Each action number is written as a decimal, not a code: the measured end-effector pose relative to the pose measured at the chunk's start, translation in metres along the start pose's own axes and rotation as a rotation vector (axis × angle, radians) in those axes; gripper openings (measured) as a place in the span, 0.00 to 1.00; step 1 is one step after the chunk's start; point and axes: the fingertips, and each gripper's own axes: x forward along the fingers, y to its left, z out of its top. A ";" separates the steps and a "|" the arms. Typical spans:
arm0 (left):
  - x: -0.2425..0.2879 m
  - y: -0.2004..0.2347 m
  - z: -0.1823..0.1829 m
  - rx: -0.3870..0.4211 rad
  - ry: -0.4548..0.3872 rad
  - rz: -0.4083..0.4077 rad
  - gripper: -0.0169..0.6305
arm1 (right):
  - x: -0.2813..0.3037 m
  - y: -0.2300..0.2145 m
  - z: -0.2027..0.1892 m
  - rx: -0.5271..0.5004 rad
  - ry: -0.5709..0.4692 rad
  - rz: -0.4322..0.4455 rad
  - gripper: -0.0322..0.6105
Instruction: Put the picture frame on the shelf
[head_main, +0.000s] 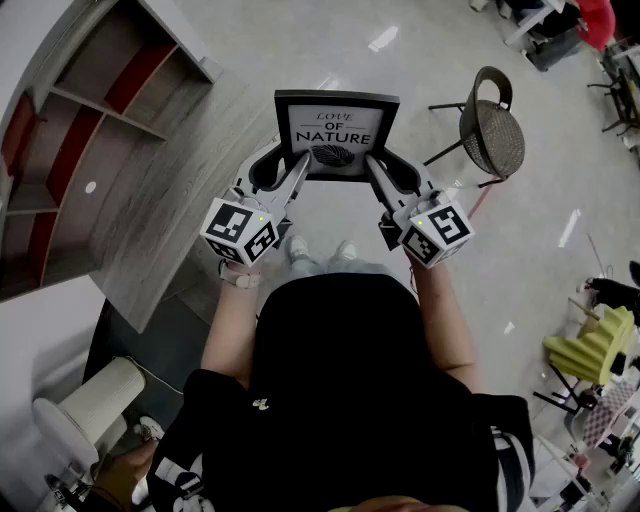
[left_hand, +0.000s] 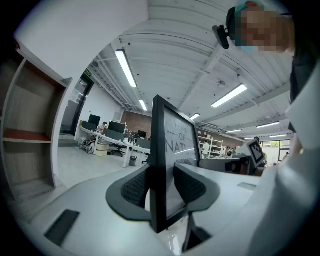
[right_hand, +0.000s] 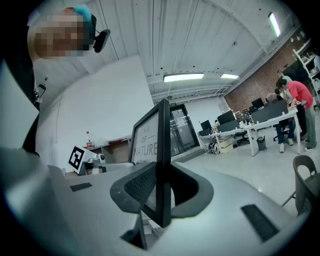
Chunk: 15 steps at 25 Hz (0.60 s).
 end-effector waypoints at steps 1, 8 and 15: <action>0.001 0.001 0.000 0.001 0.000 0.002 0.24 | 0.001 -0.002 -0.002 -0.004 -0.001 0.006 0.16; 0.004 0.001 -0.005 -0.005 0.008 0.030 0.24 | 0.002 -0.009 -0.007 -0.001 0.007 0.034 0.16; 0.006 0.004 -0.014 -0.034 0.013 0.105 0.24 | 0.011 -0.016 -0.011 0.020 0.048 0.089 0.16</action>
